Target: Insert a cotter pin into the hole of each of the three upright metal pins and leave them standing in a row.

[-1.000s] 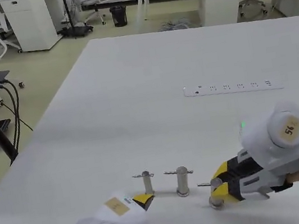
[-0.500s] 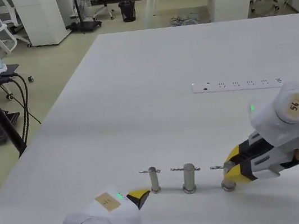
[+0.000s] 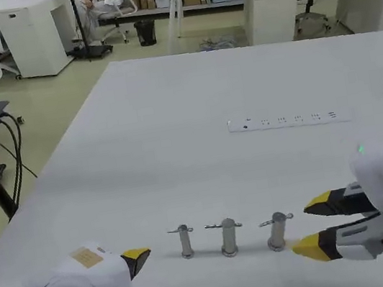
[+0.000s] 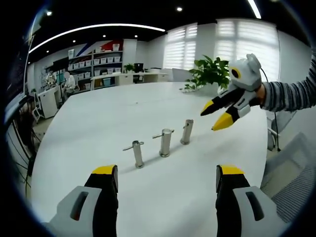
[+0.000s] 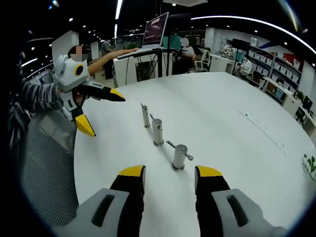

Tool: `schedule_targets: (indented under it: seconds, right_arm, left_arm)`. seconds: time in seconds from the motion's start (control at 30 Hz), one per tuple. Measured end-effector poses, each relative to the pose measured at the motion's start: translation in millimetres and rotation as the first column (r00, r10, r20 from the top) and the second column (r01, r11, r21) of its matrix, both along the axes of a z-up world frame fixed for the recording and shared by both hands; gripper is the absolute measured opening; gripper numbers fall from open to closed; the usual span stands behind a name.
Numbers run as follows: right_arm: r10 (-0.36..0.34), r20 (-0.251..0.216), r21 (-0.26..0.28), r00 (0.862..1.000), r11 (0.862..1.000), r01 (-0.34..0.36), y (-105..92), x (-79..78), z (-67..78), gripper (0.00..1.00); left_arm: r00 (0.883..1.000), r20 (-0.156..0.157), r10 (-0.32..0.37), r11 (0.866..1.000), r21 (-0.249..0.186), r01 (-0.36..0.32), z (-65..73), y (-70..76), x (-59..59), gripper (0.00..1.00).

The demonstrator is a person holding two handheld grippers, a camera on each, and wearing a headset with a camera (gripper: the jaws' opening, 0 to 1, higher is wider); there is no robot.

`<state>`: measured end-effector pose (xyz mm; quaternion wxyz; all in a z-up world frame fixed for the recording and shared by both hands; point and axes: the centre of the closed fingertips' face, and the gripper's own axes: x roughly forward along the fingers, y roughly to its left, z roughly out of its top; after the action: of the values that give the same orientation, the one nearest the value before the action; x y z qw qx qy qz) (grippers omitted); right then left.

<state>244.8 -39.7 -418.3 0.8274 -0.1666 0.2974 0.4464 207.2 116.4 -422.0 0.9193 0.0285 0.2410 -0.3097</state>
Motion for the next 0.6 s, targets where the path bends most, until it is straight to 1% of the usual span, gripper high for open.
schedule_targets:
  seconds: [0.03,0.1,0.17,0.2,0.27,0.3,0.33,0.4,0.43,0.47,0.53,0.6]
  right_arm:
    - [-0.033,-0.004,0.022,0.999,0.999,0.033,-0.5,-2.9,2.2,0.37]
    - [-0.123,-0.025,0.060,0.992,0.990,0.124,-4.2,-11.3,5.2,0.41]
    - [-0.177,-0.019,0.095,0.984,0.979,0.178,-4.9,-20.5,8.9,0.46]
    - [-0.184,-0.016,0.102,0.983,0.977,0.185,-4.8,-25.0,9.6,0.49]
    - [-0.240,-0.008,0.112,0.971,0.964,0.240,-8.7,-31.1,10.8,0.53]
    - [-0.260,-0.017,0.127,0.965,0.957,0.260,-7.9,-33.9,11.4,0.55]
    - [-0.265,-0.024,0.148,0.964,0.953,0.265,-5.4,-39.6,12.8,0.56]
    - [-0.269,-0.031,0.155,0.963,0.950,0.271,-2.6,-48.0,12.0,0.57]
    - [-0.278,-0.030,0.152,0.960,0.948,0.279,-2.4,-50.4,11.2,0.57]
    - [-0.296,-0.022,0.155,0.955,0.943,0.296,-3.1,-53.2,11.4,0.58]
    - [-0.314,-0.021,0.171,0.949,0.934,0.313,-1.6,-58.1,12.7,0.62]
    - [-0.323,-0.016,0.176,0.946,0.931,0.321,-1.3,-61.9,13.0,0.65]
  left_arm:
    - [1.000,0.003,0.004,1.000,-0.005,-0.004,1.6,1.1,-0.6,0.81]
    - [1.000,0.005,0.014,1.000,-0.010,-0.014,3.7,4.2,-2.7,0.81]
    - [1.000,0.006,0.022,1.000,-0.020,-0.022,6.5,5.8,-5.1,0.81]
    - [1.000,0.003,0.024,0.999,-0.025,-0.024,7.4,6.1,-6.2,0.81]
    - [1.000,-0.002,0.027,0.999,-0.021,-0.027,8.2,7.0,-8.5,0.82]
    - [1.000,-0.002,0.027,0.999,-0.016,-0.027,9.2,7.8,-10.6,0.82]
    - [1.000,0.006,0.026,1.000,-0.016,-0.025,10.8,8.2,-11.8,0.82]
    - [0.999,0.015,0.029,0.999,-0.021,-0.029,14.7,8.8,-14.6,0.83]
    - [0.999,0.013,0.029,0.999,-0.024,-0.029,15.5,8.6,-16.2,0.84]
    - [0.999,0.012,0.031,0.999,-0.025,-0.031,15.8,8.7,-17.6,0.85]
    - [0.999,0.015,0.032,0.999,-0.026,-0.032,16.7,9.0,-20.7,0.86]
    - [0.999,0.013,0.037,0.999,-0.031,-0.037,16.9,9.9,-22.6,0.87]
